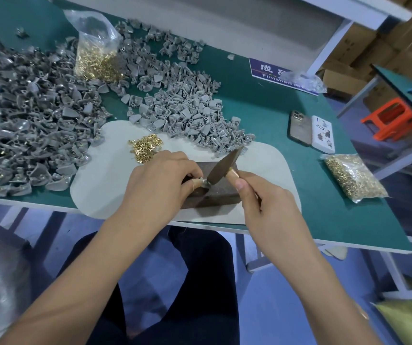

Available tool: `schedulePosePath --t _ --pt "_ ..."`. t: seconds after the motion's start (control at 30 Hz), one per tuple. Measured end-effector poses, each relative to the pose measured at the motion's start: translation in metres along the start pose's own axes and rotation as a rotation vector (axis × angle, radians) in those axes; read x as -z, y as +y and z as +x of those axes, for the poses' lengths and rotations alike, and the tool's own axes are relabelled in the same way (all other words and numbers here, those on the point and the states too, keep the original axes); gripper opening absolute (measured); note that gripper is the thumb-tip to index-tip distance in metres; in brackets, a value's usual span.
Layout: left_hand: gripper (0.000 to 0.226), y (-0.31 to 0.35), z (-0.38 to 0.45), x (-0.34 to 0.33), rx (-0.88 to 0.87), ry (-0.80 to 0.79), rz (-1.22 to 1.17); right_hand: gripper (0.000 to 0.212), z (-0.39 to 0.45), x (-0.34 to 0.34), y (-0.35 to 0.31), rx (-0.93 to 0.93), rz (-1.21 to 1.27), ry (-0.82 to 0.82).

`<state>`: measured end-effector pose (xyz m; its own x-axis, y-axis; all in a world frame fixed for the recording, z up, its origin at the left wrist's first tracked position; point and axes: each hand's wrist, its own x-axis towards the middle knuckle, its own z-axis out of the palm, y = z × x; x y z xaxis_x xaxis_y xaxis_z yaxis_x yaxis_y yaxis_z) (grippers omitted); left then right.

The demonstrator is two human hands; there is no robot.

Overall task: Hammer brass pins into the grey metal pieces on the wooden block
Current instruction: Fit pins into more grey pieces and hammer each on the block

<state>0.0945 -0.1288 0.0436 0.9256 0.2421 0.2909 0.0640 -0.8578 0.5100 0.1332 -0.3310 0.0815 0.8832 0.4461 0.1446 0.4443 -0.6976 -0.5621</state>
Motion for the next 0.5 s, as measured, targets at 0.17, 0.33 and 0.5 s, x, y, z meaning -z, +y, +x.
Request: schedulePosePath --t 0.17,0.33,0.5 --pt "0.004 -0.001 0.004 0.003 0.001 0.002 0.002 0.031 -0.001 0.007 -0.006 0.034 0.097 0.17" --pt "0.007 -0.003 0.006 0.004 0.009 -0.011 -0.01 0.032 -0.005 -0.006 0.001 -0.038 0.01 0.018" --pt "0.006 -0.003 0.006 0.004 0.016 -0.016 -0.01 0.03 0.0 0.013 -0.006 0.016 0.056 0.167"
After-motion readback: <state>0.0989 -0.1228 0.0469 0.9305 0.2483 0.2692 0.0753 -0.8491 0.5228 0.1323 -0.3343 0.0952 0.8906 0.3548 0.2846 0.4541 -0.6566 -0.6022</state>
